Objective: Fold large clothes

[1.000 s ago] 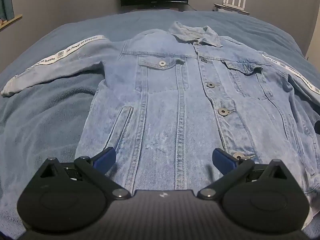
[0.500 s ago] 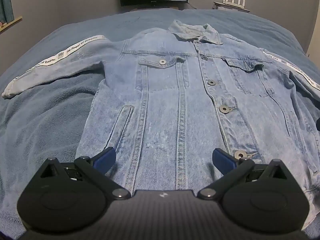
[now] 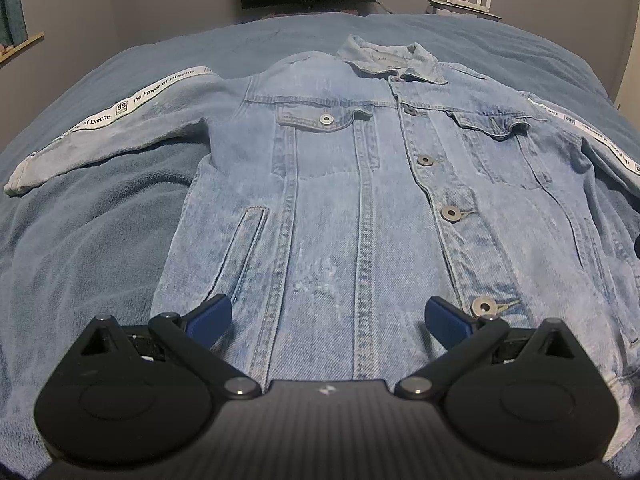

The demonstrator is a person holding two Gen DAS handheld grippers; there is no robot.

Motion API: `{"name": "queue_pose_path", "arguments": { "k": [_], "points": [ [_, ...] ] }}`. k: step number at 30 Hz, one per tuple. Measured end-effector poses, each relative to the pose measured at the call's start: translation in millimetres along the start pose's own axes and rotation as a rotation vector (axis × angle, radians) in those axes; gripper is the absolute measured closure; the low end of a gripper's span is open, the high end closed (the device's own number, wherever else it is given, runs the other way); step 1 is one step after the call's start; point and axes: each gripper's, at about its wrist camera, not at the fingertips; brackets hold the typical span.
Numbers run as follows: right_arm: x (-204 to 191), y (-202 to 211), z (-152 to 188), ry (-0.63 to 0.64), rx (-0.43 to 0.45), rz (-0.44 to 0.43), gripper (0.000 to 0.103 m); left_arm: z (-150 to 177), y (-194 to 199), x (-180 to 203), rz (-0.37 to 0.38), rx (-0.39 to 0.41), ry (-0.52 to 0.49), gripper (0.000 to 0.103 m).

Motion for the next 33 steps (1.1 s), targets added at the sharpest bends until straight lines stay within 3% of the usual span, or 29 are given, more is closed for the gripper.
{"name": "queue_pose_path", "arguments": {
  "k": [33],
  "points": [
    [1.4,-4.4,-0.7,-0.017,-0.020,-0.004,0.000,2.0,-4.1,-0.1,-0.004,-0.013,0.003,0.000]
  ]
}}
Point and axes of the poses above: each gripper's, at about its wrist camera, not at the fingertips, and y roughly against the way its jaws point, x to its right, z to its underside, and after that the axes turned 1 degree about x, right-handed
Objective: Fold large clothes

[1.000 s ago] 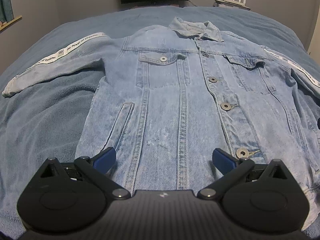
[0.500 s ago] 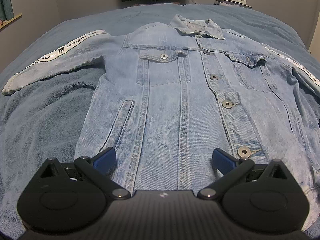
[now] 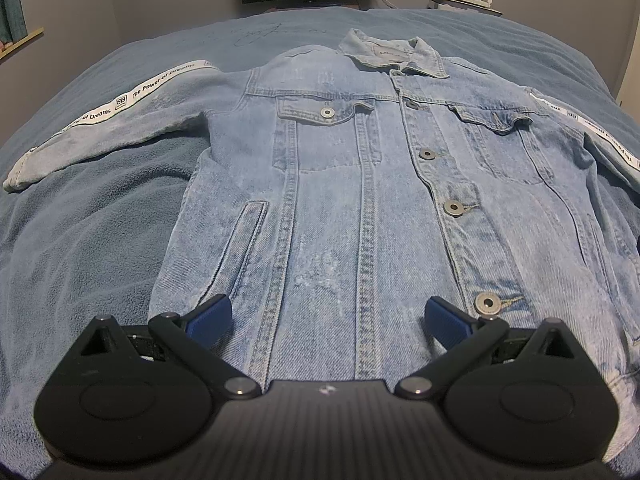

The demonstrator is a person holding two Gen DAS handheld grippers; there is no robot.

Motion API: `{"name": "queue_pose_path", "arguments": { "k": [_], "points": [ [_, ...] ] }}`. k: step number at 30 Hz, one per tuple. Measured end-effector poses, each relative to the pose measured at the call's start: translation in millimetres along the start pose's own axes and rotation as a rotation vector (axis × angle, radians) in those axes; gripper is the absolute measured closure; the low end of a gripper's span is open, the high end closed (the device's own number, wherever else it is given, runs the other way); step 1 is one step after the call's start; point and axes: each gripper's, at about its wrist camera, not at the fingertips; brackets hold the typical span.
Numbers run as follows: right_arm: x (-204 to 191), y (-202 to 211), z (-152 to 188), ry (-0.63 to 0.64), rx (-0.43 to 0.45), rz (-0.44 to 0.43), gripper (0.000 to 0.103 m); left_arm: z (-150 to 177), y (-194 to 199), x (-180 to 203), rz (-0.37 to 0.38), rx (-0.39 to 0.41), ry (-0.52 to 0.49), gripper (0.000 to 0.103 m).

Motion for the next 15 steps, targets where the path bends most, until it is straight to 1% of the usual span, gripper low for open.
{"name": "queue_pose_path", "arguments": {
  "k": [15],
  "points": [
    [1.3,-0.9,-0.2,-0.012,-0.007,-0.004,0.000,-0.3,0.2,0.4,-0.001,0.001,0.002,0.000]
  ]
}}
Point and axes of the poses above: each gripper's, at about its wrist camera, not at the fingertips, and y roughly against the way its jaws point, x to its right, z to its underside, and after that the axes turned 1 degree about x, right-handed
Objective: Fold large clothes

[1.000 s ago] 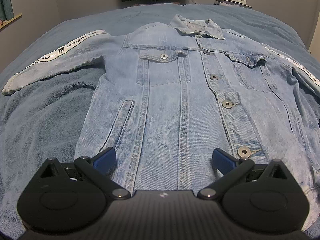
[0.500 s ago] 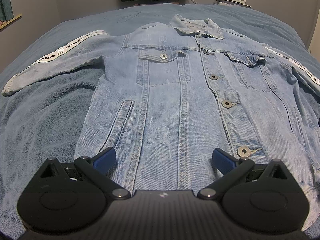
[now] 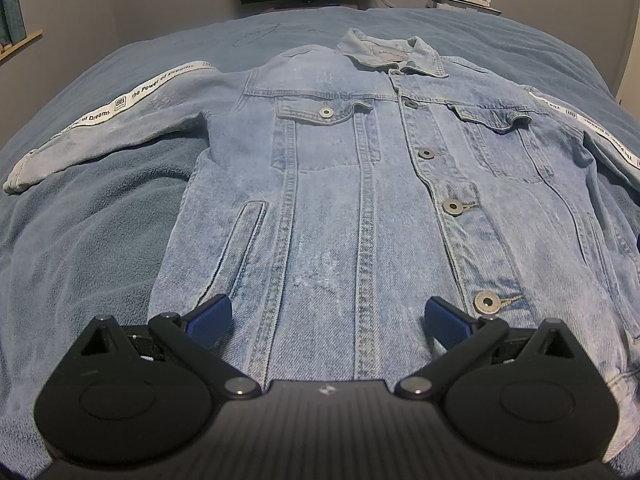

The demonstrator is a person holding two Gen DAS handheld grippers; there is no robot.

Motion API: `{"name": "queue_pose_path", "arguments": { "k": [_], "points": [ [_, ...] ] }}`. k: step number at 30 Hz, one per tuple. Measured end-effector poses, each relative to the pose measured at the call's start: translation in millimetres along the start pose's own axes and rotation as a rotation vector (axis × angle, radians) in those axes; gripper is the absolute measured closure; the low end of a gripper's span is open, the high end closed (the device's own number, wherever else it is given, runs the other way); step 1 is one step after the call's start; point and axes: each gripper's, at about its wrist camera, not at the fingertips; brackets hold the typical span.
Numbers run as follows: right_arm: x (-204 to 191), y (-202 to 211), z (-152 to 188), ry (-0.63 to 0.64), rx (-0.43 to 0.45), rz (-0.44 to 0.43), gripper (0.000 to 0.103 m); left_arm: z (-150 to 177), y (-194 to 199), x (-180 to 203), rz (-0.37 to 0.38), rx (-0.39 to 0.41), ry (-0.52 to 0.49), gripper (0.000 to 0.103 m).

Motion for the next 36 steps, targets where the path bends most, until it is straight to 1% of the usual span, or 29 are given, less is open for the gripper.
{"name": "queue_pose_path", "arguments": {
  "k": [5,8,11,13,16,18,19,21,22,24,26,29,30,32,34,35,36],
  "points": [
    [0,0,0,-0.001,0.000,0.000,0.000,0,2,1,-0.001,0.011,0.009,0.000],
    [1,0,-1,-0.010,-0.002,-0.001,0.000,-7,5,0,0.000,0.017,0.026,0.000],
    [6,-2,-3,-0.043,-0.009,-0.007,0.000,-22,9,0,0.009,0.040,0.026,0.000],
    [13,-5,-6,-0.089,-0.015,-0.021,0.000,-38,12,0,0.013,0.060,0.012,0.000],
    [32,-12,-12,-0.198,-0.031,-0.023,0.000,-61,12,2,0.016,0.089,-0.012,0.000],
    [49,-18,-15,-0.288,-0.039,-0.004,0.000,-75,8,3,0.035,0.089,-0.026,0.000],
    [58,-22,-16,-0.330,-0.042,0.028,0.000,-81,4,3,0.045,0.078,-0.033,0.000],
    [77,-26,-18,-0.417,-0.037,0.125,0.000,-90,-8,2,0.053,0.046,-0.033,0.000],
    [87,-26,-18,-0.459,-0.013,0.159,0.000,-93,-15,1,0.051,0.031,-0.023,0.000],
    [108,-27,-19,-0.530,0.035,0.186,0.000,-90,-28,-2,0.038,0.019,-0.009,0.000],
    [131,-32,-22,-0.600,0.044,0.180,0.000,-80,-41,-4,0.026,0.018,-0.018,0.000],
    [174,-45,-24,-0.754,0.020,0.086,0.000,-61,-66,-4,0.038,-0.023,-0.072,0.000],
    [190,-50,-22,-0.815,0.028,0.067,0.001,-56,-71,-3,0.050,-0.043,-0.085,0.000],
    [215,-55,-17,-0.920,0.059,0.087,0.004,-49,-81,-2,0.082,-0.068,-0.089,0.000],
    [235,-62,-12,-0.996,0.077,0.122,0.008,-48,-84,1,0.089,-0.057,-0.105,0.000],
    [243,-65,-9,-1.031,0.083,0.132,0.010,-49,-85,3,0.098,-0.049,-0.107,0.000],
    [252,-69,-5,-1.069,0.091,0.132,0.014,-50,-86,4,0.114,-0.045,-0.105,0.000]
  ]
}}
Point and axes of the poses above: each gripper's, at about its wrist camera, not at the fingertips, and y roughly against the way its jaws point, x to its right, z to its underside, and after that the axes turned 1 degree about x, right-handed
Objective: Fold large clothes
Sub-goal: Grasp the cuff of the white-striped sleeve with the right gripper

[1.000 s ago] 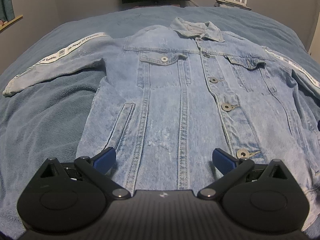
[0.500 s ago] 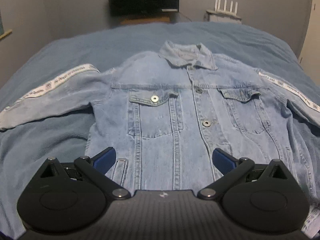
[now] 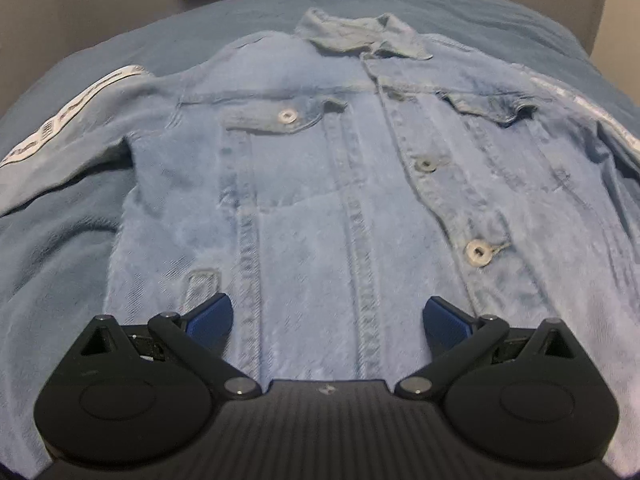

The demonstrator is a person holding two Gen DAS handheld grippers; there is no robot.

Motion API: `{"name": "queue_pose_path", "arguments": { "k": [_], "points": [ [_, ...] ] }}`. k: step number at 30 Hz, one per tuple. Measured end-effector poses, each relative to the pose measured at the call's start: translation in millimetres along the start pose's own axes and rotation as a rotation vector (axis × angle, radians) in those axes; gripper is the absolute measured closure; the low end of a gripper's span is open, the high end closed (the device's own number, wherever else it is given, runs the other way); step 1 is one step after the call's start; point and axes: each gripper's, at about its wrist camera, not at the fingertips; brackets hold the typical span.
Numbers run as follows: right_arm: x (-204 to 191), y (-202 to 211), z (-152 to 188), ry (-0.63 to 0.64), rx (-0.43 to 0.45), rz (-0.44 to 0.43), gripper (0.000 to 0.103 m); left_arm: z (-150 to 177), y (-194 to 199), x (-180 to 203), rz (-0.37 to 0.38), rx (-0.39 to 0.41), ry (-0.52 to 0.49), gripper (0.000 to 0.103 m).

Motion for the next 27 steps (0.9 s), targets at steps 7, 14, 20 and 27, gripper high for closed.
{"name": "queue_pose_path", "arguments": {
  "k": [7,14,20,27],
  "points": [
    [35,-26,-18,-0.213,0.060,-0.054,0.038,-3,-12,-4,0.044,0.004,0.044,0.000],
    [47,-34,-30,-0.222,0.216,-0.060,0.065,-5,-22,-7,0.050,-0.015,0.049,0.000],
    [59,-46,-46,-0.212,0.316,-0.033,0.065,-2,-27,-6,0.044,-0.023,0.043,0.000],
    [29,-51,-48,-0.022,0.351,0.014,0.082,-1,-30,-8,0.051,-0.019,0.053,0.000]
  ]
}}
Point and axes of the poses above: each gripper's, at about its wrist camera, not at the fingertips, and y roughly against the way its jaws point, x to its right, z to its underside, and after that the axes turned 1 degree about x, right-handed
